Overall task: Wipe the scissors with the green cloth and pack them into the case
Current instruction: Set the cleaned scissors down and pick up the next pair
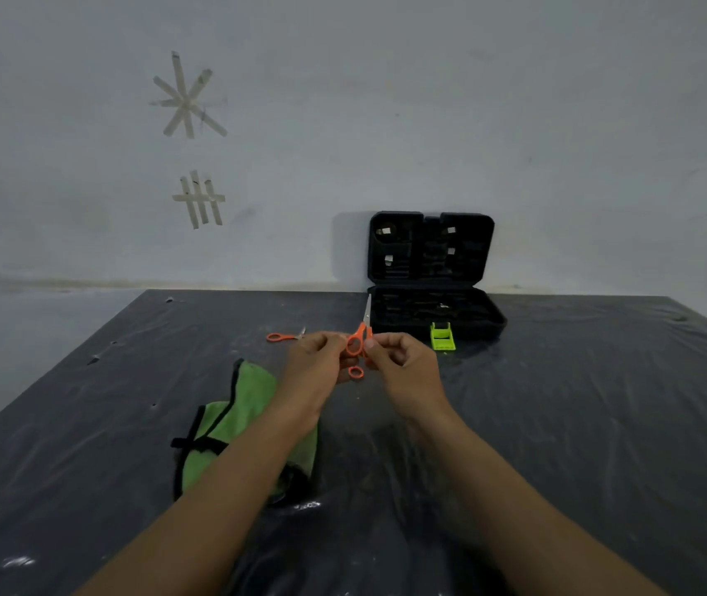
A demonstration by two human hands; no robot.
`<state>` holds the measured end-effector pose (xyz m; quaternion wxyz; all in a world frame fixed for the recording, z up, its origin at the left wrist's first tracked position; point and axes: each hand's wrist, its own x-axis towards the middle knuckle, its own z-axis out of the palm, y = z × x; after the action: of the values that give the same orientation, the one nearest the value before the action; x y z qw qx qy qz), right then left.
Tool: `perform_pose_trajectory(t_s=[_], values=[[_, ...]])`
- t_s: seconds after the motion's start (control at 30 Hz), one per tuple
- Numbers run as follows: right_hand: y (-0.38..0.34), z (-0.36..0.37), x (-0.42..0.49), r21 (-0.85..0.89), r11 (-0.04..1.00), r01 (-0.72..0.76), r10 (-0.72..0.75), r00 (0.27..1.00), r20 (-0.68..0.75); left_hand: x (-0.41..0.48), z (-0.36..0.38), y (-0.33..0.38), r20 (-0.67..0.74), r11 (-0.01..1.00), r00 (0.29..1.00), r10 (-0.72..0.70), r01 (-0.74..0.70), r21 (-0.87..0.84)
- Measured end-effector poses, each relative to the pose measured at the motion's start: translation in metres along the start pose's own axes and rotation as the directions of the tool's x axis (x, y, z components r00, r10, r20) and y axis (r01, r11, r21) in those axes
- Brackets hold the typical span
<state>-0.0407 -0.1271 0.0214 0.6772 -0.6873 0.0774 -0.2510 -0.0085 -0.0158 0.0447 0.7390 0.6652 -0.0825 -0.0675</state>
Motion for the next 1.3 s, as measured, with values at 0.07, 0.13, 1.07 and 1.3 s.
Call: perform_pose_trajectory(t_s=[0.07, 0.13, 1.07, 1.3], values=[[0.003, -0.013, 0.009, 0.033, 0.998, -0.054, 0.056, 0.997, -0.049, 0.008, 0.014, -0.003, 0.022, 0.994, 1.0, 0.02, -0.022, 0.106], [0.005, -0.025, 0.019, 0.056, 0.993, -0.101, 0.106, 0.988, -0.11, 0.018, 0.027, -0.008, 0.062, 0.968, 0.997, 0.055, -0.069, 0.24], [0.025, -0.089, 0.213, -0.876, 0.293, 0.383, 0.148, 0.887, 0.438, 0.125, 0.042, -0.026, 0.183, 0.58, 0.96, 0.213, -0.275, 0.767], [0.035, -0.088, 0.218, -0.886, 0.308, 0.346, 0.12, 0.91, 0.397, 0.132, 0.044, -0.028, 0.189, 0.565, 0.962, 0.198, -0.269, 0.78]])
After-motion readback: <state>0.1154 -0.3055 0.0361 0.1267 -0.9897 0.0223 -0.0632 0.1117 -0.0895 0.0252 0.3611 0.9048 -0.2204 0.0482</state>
